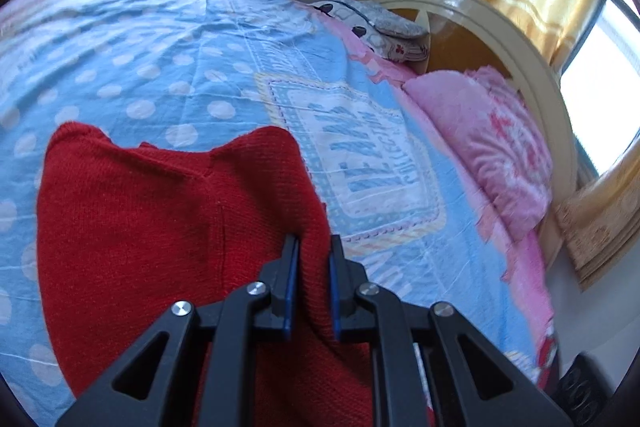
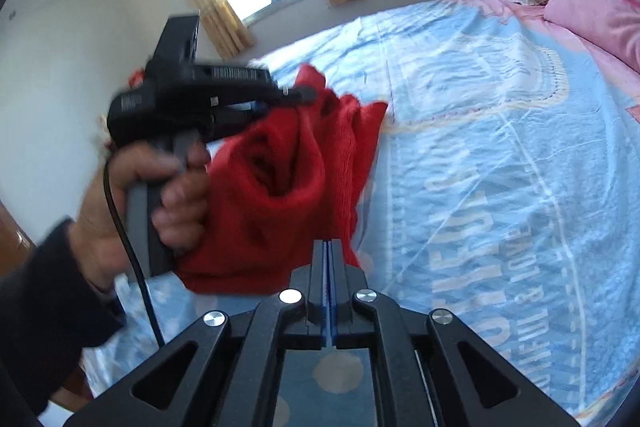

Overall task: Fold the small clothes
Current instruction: 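Lay the fold down, open the left tool and withdraw both tools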

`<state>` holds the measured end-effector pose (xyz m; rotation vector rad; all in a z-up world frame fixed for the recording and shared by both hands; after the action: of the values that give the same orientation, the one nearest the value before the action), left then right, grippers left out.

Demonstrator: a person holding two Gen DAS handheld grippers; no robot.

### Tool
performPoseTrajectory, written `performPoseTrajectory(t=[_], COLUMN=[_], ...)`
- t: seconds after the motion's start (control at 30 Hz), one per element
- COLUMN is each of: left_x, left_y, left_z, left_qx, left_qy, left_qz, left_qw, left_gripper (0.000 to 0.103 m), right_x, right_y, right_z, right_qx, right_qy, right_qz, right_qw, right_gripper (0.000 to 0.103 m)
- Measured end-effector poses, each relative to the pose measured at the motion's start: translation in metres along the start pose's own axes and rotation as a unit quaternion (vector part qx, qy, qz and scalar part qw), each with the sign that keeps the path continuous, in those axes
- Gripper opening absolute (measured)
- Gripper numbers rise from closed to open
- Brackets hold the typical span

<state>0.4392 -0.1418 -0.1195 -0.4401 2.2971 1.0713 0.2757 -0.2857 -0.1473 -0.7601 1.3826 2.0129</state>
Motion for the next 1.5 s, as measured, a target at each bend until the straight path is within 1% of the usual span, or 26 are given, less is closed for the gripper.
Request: performPoseTrajectory(t=[0.03, 0.07, 0.1, 0.13, 0.17, 0.2, 0.23, 0.3, 0.43, 0.47, 0.5, 0.53, 0.6, 0.73, 0.8, 0.87, 0.93, 0.97, 1.03, 1.07, 1.13, 1.23, 1.33, 1.43, 1.47, 1.5], left_x=[0.002, 0.003, 0.003, 0.005, 0.007, 0.009, 0.013, 0.018, 0.044, 0.048, 0.057, 0.061, 0.07, 0.085, 0.092, 0.098, 0.101, 0.102, 0.103, 0.105, 0.104, 0.105, 0.107, 0.108, 0.108, 0.108], left_y=[0.002, 0.005, 0.008, 0.017, 0.025, 0.03, 0.043, 0.06, 0.089, 0.091, 0.095, 0.097, 0.097, 0.09, 0.085, 0.079, 0.079, 0.08, 0.08, 0.079, 0.079, 0.079, 0.078, 0.077, 0.077, 0.077], left_z=[-0.004, -0.009, -0.013, -0.02, -0.024, -0.025, -0.025, -0.02, 0.007, 0.012, 0.02, 0.023, 0.029, 0.032, 0.029, 0.029, 0.029, 0.029, 0.03, 0.031, 0.034, 0.037, 0.039, 0.041, 0.042, 0.042], left_qx=[0.0, 0.003, 0.003, 0.006, 0.007, 0.009, 0.002, -0.008, -0.045, -0.053, -0.068, -0.075, -0.091, -0.109, -0.111, -0.109, -0.104, -0.1, -0.097, -0.095, -0.09, -0.084, -0.072, -0.066, -0.066, -0.066], left_qy=[-0.009, -0.018, -0.026, -0.044, -0.054, -0.06, -0.067, -0.069, -0.066, -0.067, -0.068, -0.07, -0.075, -0.094, -0.106, -0.11, -0.12, -0.123, -0.123, -0.121, -0.11, -0.099, -0.089, -0.081, -0.08, -0.078], left_qz=[0.001, 0.0, -0.002, -0.009, -0.018, -0.025, -0.04, -0.067, -0.096, -0.097, -0.099, -0.099, -0.093, -0.075, -0.077, -0.072, -0.068, -0.069, -0.07, -0.07, -0.068, -0.072, -0.072, -0.07, -0.07, -0.07], left_qw=[1.0, 0.9998, 0.9996, 0.999, 0.9983, 0.9979, 0.9969, 0.9953, 0.9921, 0.9916, 0.9904, 0.9898, 0.9886, 0.9867, 0.9851, 0.9853, 0.985, 0.9849, 0.9852, 0.9856, 0.9875, 0.989, 0.9909, 0.9921, 0.9922, 0.9923], left_gripper=[0.016, 0.017, 0.017, 0.017, 0.026, 0.039, 0.047, 0.069, 0.072, 0.072, 0.072, 0.072, 0.073, 0.082, 0.087, 0.087, 0.087, 0.088, 0.092, 0.092, 0.092, 0.095, 0.095, 0.095, 0.097, 0.097], right_x=[-0.002, -0.003, -0.004, -0.004, -0.005, -0.006, -0.007, -0.009, -0.017, -0.018, -0.019, -0.019, -0.016, -0.001, 0.005, 0.005, 0.004, 0.002, -0.006, -0.012, -0.027, -0.059, -0.092, -0.116, -0.12, -0.122], right_y=[0.001, 0.001, 0.002, 0.004, 0.005, 0.006, 0.008, 0.009, -0.003, -0.005, -0.01, -0.017, -0.021, -0.011, -0.009, -0.012, -0.013, -0.012, -0.004, -0.004, 0.002, -0.003, -0.036, -0.088, -0.1, -0.112], right_z=[-0.003, -0.006, -0.007, -0.009, -0.009, -0.007, -0.005, 0.002, 0.023, 0.026, 0.032, 0.037, 0.039, 0.027, 0.016, 0.011, 0.012, 0.016, 0.022, 0.022, 0.028, 0.038, 0.038, 0.022, 0.017, 0.016], right_qx=[-0.006, -0.019, -0.033, -0.049, -0.052, -0.052, -0.051, -0.051, -0.041, -0.04, -0.039, -0.024, 0.013, 0.078, 0.088, 0.093, 0.078, 0.075, 0.079, 0.078, 0.065, 0.054, 0.042, 0.036, 0.035, 0.029], right_qy=[-0.011, -0.024, -0.036, -0.048, -0.051, -0.048, -0.043, -0.032, 0.001, 0.008, 0.018, 0.031, 0.041, 0.05, 0.041, 0.033, 0.033, 0.039, 0.047, 0.048, 0.046, 0.051, 0.043, -0.006, -0.02, -0.027], right_qz=[-0.006, -0.008, -0.013, -0.017, -0.018, -0.024, -0.032, -0.042, -0.045, -0.044, -0.034, -0.016, -0.009, 0.007, 0.012, 0.016, 0.02, 0.018, -0.003, -0.011, -0.033, -0.04, -0.001, 0.068, 0.078, 0.092], right_qw=[1.0, 0.999, 0.999, 0.998, 0.997, 0.997, 0.997, 0.997, 0.998, 0.998, 0.998, 0.999, 0.999, 0.996, 0.995, 0.995, 0.996, 0.996, 0.996, 0.996, 0.996, 0.996, 0.998, 0.997, 0.996, 0.995], right_gripper=[0.05, 0.058, 0.06, 0.06, 0.06, 0.06, 0.06, 0.06, 0.059, 0.054, 0.026, 0.005, 0.004, 0.004, 0.004, 0.004, 0.005, 0.007, 0.026, 0.03, 0.034, 0.04, 0.041, 0.041, 0.041, 0.032])
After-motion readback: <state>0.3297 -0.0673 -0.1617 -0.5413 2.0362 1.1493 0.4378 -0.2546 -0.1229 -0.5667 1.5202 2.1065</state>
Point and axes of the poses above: each gripper's, at about its wrist camera, not at the fingertips, and y roughly against the way its jaws point, z to its left, x to its underside, the point moved 4 cm from there along -y, roughly the way its jaws point, and after that the axes turned 7 degrees about x, right-handed, at the moved point
